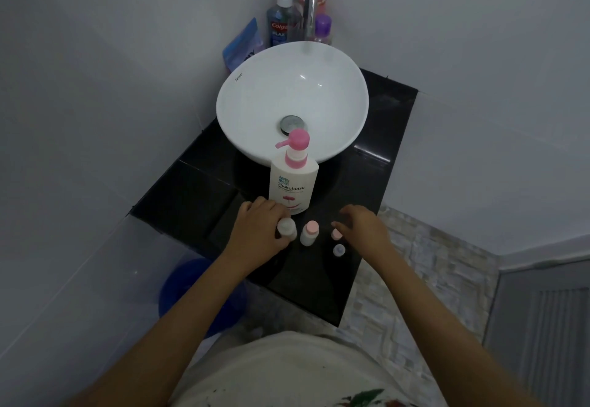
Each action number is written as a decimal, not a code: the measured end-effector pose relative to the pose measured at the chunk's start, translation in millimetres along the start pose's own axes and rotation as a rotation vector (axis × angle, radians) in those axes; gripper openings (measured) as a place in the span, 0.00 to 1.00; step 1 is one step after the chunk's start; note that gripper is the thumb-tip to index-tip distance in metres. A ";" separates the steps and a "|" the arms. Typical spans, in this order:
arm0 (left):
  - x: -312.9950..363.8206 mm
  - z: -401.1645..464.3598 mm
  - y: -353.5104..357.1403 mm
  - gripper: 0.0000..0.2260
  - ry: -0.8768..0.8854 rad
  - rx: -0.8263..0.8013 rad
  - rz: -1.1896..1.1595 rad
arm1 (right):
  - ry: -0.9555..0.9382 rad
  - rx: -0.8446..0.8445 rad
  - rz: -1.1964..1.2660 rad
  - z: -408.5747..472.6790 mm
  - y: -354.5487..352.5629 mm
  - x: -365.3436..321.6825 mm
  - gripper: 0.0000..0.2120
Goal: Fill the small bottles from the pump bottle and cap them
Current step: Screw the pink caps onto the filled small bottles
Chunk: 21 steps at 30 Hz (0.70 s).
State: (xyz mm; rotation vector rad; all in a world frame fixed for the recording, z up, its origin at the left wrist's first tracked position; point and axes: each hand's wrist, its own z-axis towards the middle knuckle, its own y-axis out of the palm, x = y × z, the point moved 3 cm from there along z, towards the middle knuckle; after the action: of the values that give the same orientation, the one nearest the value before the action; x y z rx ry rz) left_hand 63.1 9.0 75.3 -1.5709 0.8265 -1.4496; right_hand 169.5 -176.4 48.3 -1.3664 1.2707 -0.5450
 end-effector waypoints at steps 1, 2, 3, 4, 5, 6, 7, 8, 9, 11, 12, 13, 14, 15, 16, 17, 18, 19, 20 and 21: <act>1.3 -4.8 -6.8 0.14 -0.031 0.012 -0.104 | 0.020 -0.031 -0.024 1.8 3.0 1.4 0.19; 1.9 -9.8 -13.1 0.14 -0.071 0.013 -0.220 | 0.032 -0.064 -0.058 3.4 6.5 2.2 0.19; 2.7 -15.0 -19.2 0.14 -0.107 0.008 -0.338 | 0.039 -0.096 -0.101 5.0 10.2 2.8 0.18; 3.6 -20.1 -24.6 0.14 -0.130 0.002 -0.449 | 0.048 -0.127 -0.145 6.3 13.6 3.0 0.17; 4.7 -25.1 -29.4 0.13 -0.141 0.001 -0.544 | 0.061 -0.156 -0.180 7.8 17.0 3.1 0.16; 5.9 -30.1 -34.2 0.13 -0.144 0.006 -0.622 | 0.080 -0.186 -0.203 8.9 20.3 3.7 0.16; 6.9 -34.8 -38.5 0.13 -0.146 0.017 -0.687 | 0.104 -0.215 -0.212 10.3 23.5 4.1 0.16; 7.7 -38.6 -42.8 0.14 -0.152 0.029 -0.746 | 0.130 -0.242 -0.208 11.5 26.5 4.7 0.16; 7.9 -41.9 -45.8 0.14 -0.167 0.041 -0.804 | 0.148 -0.262 -0.197 12.3 28.5 4.7 0.15; 9.0 -46.4 -50.1 0.16 -0.213 0.067 -0.918 | 0.163 -0.275 -0.174 13.9 30.6 4.6 0.13; 9.6 -47.6 -51.8 0.17 -0.247 0.085 -0.981 | 0.166 -0.271 -0.162 14.5 30.8 4.9 0.12; 9.8 -48.9 -52.6 0.18 -0.288 0.107 -1.054 | 0.171 -0.258 -0.142 14.3 30.6 5.7 0.11; 10.0 -50.0 -53.0 0.19 -0.332 0.130 -1.131 | 0.181 -0.236 -0.108 13.4 29.8 6.9 0.11; 9.8 -51.3 -52.9 0.19 -0.375 0.148 -1.196 | 0.190 -0.201 -0.050 12.2 27.9 8.1 0.10; 10.0 -52.5 -53.1 0.19 -0.411 0.158 -1.241 | 0.195 -0.154 0.029 10.5 24.9 9.7 0.09; 9.7 -53.5 -52.8 0.18 -0.435 0.160 -1.267 | 0.190 -0.096 0.124 8.0 19.7 9.9 0.08; 10.0 -54.4 -53.1 0.18 -0.446 0.155 -1.281 | 0.182 -0.042 0.232 4.0 12.0 8.4 0.07; 10.7 -54.9 -53.3 0.18 -0.446 0.145 -1.282 | 0.173 -0.002 0.353 -1.2 1.3 4.2 0.07; 12.2 -54.9 -53.5 0.17 -0.439 0.130 -1.277 | 0.158 0.021 0.480 -8.0 -11.2 -2.1 0.07; 13.1 -54.6 -53.4 0.16 -0.430 0.117 -1.262 | 0.131 0.027 0.602 -15.6 -24.8 -11.1 0.07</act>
State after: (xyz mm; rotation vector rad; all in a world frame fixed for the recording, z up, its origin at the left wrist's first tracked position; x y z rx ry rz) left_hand 7.1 13.7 128.6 -2.3092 -0.6592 -1.7482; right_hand 161.3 -178.3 78.5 -0.8672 1.6830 -0.2296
